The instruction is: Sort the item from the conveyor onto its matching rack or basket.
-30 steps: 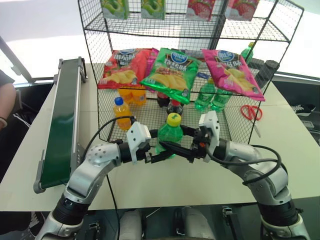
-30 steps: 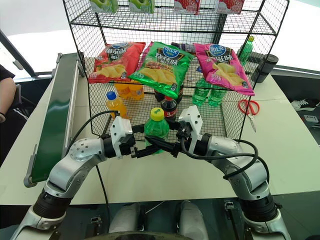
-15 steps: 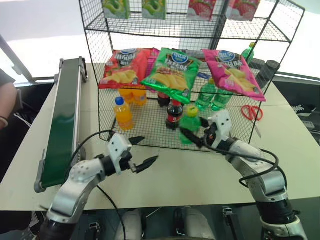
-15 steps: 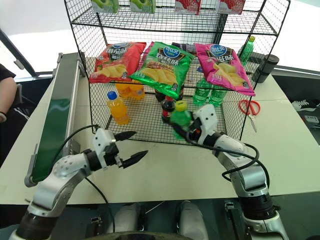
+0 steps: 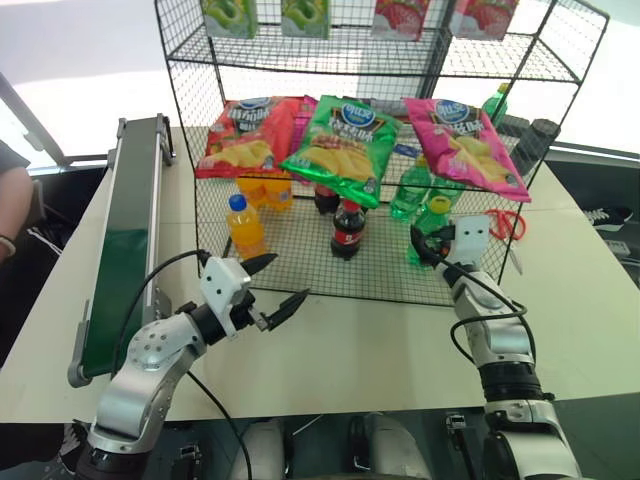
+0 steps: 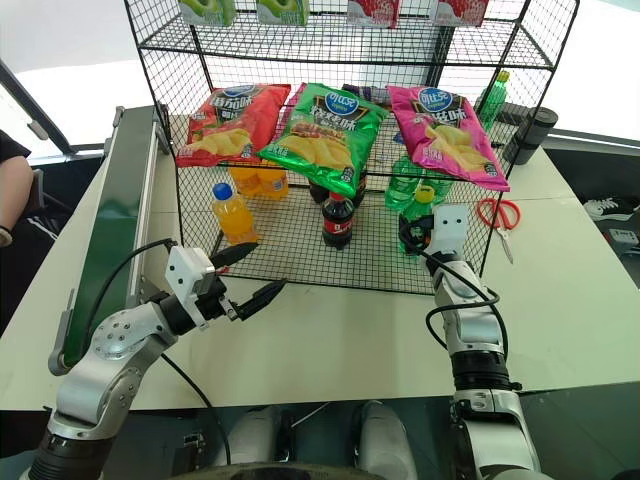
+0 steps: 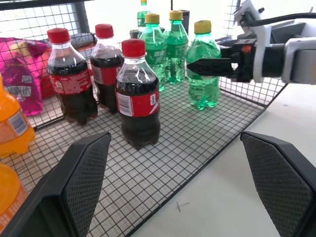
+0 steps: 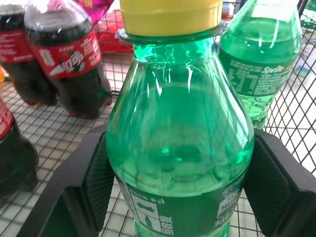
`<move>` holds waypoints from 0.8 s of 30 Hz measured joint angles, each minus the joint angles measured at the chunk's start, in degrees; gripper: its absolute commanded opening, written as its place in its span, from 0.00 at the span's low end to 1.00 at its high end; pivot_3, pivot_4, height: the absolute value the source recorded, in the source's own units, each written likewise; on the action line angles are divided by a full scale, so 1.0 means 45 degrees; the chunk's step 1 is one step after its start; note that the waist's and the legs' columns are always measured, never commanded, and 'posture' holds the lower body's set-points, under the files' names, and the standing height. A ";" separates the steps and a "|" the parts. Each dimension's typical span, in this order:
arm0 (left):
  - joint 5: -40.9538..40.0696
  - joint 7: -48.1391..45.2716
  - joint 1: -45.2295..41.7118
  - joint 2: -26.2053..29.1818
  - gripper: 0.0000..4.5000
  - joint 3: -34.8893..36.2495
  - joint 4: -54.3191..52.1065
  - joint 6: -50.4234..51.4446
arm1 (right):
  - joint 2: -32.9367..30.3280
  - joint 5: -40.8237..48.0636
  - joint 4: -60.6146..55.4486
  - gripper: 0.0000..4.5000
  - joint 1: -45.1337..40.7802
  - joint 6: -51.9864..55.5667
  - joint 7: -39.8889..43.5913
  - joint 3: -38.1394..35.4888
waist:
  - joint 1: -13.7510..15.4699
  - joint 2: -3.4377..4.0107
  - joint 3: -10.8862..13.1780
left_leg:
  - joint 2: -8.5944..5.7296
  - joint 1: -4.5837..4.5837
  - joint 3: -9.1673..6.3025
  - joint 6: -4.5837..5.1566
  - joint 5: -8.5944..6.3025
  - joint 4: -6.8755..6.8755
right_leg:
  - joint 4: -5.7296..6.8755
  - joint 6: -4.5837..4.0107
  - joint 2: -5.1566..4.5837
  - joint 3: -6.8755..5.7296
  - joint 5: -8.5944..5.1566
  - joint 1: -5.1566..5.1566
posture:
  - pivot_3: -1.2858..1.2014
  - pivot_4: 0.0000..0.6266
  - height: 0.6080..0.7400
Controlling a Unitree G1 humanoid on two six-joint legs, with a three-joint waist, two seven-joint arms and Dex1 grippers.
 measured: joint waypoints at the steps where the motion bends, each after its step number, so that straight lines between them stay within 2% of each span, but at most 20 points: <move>1: -0.0001 0.0001 -0.0022 -0.0001 0.99 -0.0126 -0.0097 0.0082 | 0.0049 -0.0002 0.0100 0.67 -0.0001 -0.0124 -0.0032 -0.0038 | -0.0003 0.0002 -0.0001 | 0.0000 0.0003 0.0000 -0.0001 0.0000 0.0000 | 0.0001 0.0000 -0.0001 0.0001 0.0000 0.0003 | 0.52 0.24 0.97; 16: 0.0078 -0.0089 -0.0065 -0.0005 0.99 -0.0262 0.0139 -0.0090 | 0.0155 0.0049 -0.0696 0.67 0.0881 -0.0359 -0.0193 -0.0288 | 0.0002 0.0004 -0.0002 | 0.0001 0.0005 -0.0001 -0.0003 0.0002 0.0000 | 0.0006 0.0000 -0.0004 0.0003 0.0000 0.0003 | 0.52 0.24 0.97; 19: 0.0099 -0.0217 -0.0066 -0.0006 1.00 -0.0294 0.0230 -0.0138 | 0.0169 0.0112 -0.0841 0.99 0.0968 -0.0288 -0.0133 -0.0327 | -0.0002 0.0005 -0.0002 | 0.0002 0.0007 -0.0001 -0.0003 0.0001 0.0000 | 0.0008 0.0000 -0.0002 0.0003 0.0000 0.0003 | 0.52 0.24 0.97; 24: 0.0140 -0.0439 -0.0074 -0.0012 1.00 -0.0323 0.0328 -0.0190 | 0.0173 0.0122 -0.1151 1.00 0.1058 -0.0230 0.0041 -0.0322 | -0.0015 0.0005 -0.0002 | 0.0002 0.0008 -0.0001 -0.0002 0.0001 -0.0001 | 0.0010 -0.0001 -0.0002 0.0004 0.0000 0.0002 | 0.52 0.24 0.97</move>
